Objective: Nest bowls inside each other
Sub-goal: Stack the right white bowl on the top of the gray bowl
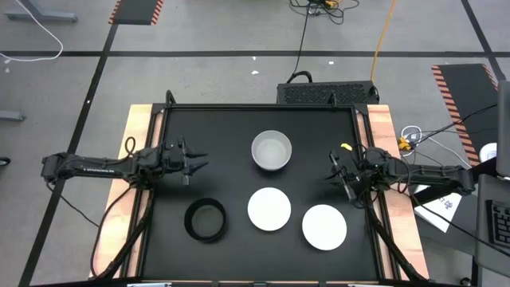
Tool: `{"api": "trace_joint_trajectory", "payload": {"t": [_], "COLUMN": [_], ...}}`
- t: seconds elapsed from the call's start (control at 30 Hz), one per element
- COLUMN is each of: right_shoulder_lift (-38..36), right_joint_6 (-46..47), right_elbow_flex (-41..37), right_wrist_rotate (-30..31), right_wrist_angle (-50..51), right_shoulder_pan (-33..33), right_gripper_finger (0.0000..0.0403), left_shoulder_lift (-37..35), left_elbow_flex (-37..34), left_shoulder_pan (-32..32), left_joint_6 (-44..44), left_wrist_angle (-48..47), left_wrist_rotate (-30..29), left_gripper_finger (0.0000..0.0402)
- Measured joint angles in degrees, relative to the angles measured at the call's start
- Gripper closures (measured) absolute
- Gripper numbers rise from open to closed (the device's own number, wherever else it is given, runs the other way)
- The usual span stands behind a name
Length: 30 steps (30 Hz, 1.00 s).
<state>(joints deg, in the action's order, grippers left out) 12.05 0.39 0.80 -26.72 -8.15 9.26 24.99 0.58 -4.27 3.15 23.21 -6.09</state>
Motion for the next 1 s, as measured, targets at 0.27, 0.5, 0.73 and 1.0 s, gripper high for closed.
{"api": "trace_joint_trajectory", "payload": {"t": [0.27, 0.5, 0.73, 1.0], "right_shoulder_lift": [0.02, 0.06, 0.07, 0.09], "right_joint_6": [0.30, 2.04, 2.04, 2.01], "right_elbow_flex": [0.02, 0.01, 0.02, 0.00], "right_wrist_rotate": [0.02, -0.28, -0.34, -0.55], "right_wrist_angle": [0.25, 0.28, 2.49, 2.39], "right_shoulder_pan": [0.00, 0.00, 0.00, -0.12], "right_gripper_finger": [0.0403, 0.0403, 0.0403, 0.0403], "left_shoulder_lift": [0.05, 0.05, 0.05, 0.07], "left_elbow_flex": [0.00, 0.00, 0.00, 0.00], "left_shoulder_pan": [0.00, 0.00, 0.00, 0.00], "left_joint_6": [0.47, -0.72, 0.19, -0.32], "left_wrist_angle": [-2.29, -2.44, -2.56, -4.68], "left_wrist_rotate": [0.00, -0.44, -0.05, -0.41], "left_gripper_finger": [0.0275, 0.0275, 0.0275, 0.0275]}}
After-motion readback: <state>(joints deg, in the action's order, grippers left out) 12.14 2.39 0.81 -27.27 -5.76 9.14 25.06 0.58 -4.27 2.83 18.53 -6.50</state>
